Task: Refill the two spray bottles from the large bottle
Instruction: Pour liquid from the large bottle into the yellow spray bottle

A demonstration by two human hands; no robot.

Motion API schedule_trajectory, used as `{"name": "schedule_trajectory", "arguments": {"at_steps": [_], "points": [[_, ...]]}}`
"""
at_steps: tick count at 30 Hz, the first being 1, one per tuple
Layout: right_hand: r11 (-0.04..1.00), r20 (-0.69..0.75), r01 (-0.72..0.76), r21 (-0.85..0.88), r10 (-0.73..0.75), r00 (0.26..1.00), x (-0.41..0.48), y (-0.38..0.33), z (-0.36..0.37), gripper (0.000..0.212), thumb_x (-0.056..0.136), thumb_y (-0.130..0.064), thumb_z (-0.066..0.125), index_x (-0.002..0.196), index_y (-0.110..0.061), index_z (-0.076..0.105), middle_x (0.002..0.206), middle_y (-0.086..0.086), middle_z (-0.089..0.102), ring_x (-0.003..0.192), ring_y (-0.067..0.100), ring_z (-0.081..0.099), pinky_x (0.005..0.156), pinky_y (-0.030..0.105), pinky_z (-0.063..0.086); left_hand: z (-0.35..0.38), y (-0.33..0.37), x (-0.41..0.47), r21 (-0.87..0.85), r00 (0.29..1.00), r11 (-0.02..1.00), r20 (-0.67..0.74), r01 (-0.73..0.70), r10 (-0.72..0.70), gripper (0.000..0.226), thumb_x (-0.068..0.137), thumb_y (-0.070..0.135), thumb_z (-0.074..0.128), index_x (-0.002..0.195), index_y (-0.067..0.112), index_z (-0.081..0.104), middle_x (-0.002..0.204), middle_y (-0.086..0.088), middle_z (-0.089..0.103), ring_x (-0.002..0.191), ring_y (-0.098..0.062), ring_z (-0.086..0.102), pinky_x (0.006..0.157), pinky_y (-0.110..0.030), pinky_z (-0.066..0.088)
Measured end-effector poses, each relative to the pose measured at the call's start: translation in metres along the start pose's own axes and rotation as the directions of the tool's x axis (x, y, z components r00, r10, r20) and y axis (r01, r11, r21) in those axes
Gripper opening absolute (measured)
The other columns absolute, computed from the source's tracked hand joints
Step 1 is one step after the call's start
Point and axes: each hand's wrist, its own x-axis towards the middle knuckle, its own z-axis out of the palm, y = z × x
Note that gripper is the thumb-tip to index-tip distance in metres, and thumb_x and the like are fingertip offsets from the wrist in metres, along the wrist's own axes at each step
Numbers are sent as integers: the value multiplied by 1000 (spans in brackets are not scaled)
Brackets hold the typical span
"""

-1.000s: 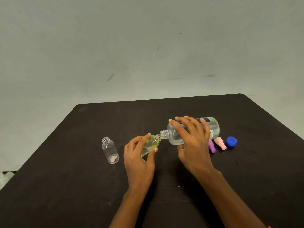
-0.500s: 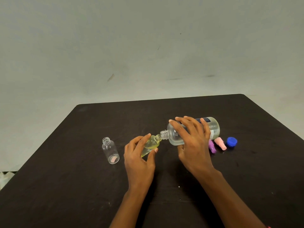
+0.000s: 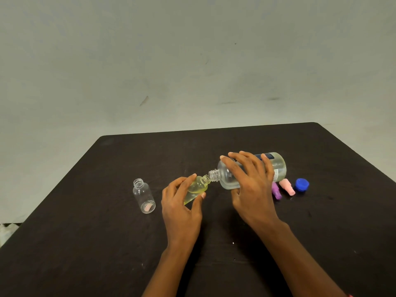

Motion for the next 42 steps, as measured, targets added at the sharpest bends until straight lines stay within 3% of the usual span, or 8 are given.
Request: {"name": "schedule_trajectory", "arguments": {"at_steps": [22, 42], "points": [[1000, -8, 7, -2, -7, 1000, 0, 1, 1, 83, 56, 6, 78, 129, -22, 52, 129, 4, 59, 127, 21, 42, 116, 39, 11, 0, 0, -1, 12, 1000, 1000, -2, -1, 1, 50, 71, 5, 80, 115, 26, 67, 109, 11, 58, 109, 4, 44, 89, -26, 43], [1000, -9, 3, -5, -3, 1000, 0, 0, 1, 83, 55, 6, 79, 129, -21, 52, 128, 4, 60, 127, 22, 42, 116, 37, 9, 0, 0, 0, 7, 1000, 1000, 10, 16, -16, 50, 72, 6, 80, 116, 27, 66, 110, 11, 58, 110, 1, 45, 91, -33, 46]]}}
